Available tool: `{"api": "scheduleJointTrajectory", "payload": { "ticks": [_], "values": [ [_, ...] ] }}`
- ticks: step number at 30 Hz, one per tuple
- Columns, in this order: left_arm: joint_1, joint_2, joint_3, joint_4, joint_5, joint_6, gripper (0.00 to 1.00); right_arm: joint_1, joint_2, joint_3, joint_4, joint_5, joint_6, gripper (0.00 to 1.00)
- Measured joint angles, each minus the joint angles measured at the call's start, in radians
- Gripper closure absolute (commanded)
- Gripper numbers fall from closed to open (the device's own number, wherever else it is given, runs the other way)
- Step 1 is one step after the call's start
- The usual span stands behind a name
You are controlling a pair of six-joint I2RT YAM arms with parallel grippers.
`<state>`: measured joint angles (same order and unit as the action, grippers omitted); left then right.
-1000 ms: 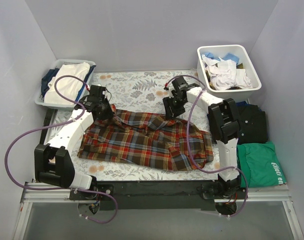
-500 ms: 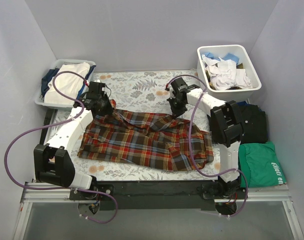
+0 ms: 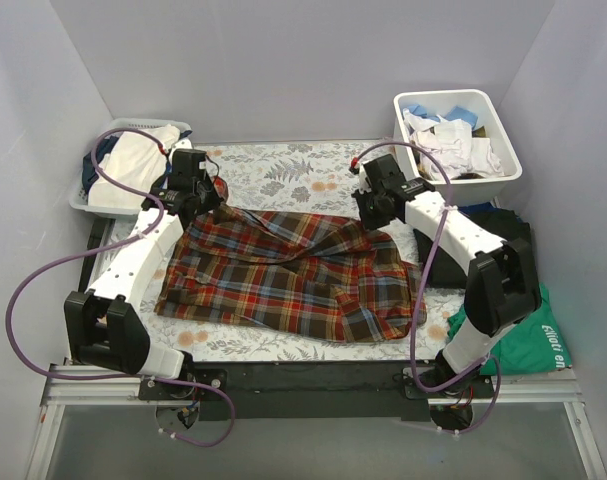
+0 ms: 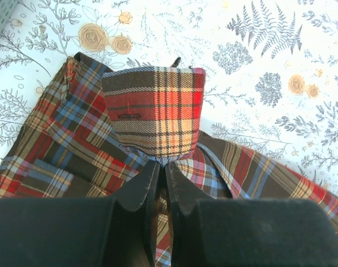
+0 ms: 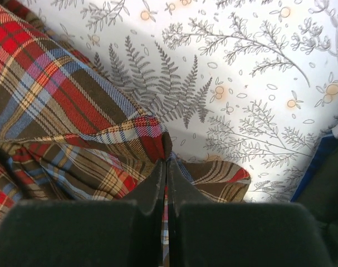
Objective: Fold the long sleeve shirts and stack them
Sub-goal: Fold the shirt
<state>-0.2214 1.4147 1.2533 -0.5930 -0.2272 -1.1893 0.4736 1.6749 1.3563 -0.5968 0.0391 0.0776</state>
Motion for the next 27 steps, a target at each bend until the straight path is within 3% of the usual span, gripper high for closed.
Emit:
{"api": "scheduleJointTrajectory", "payload": {
  "ticks": [18,20,22,27],
  "values": [
    [0.000,0.062,0.005,0.050,-0.015,0.000,0.91,0.000,-0.277,-0.317,0.032,-0.092,-0.005,0.99],
    [0.000,0.074,0.005,0.053,-0.012,0.000,0.91,0.000,-0.282,-0.349,0.033,-0.100,-0.004,0.92],
    [0.000,0.084,0.003,0.055,-0.006,-0.001,0.91,0.000,-0.282,-0.379,0.034,-0.106,-0.003,0.80],
    [0.000,0.101,-0.018,0.063,0.000,-0.001,0.91,0.000,-0.279,-0.437,0.015,-0.124,0.000,0.73]
  ]
}}
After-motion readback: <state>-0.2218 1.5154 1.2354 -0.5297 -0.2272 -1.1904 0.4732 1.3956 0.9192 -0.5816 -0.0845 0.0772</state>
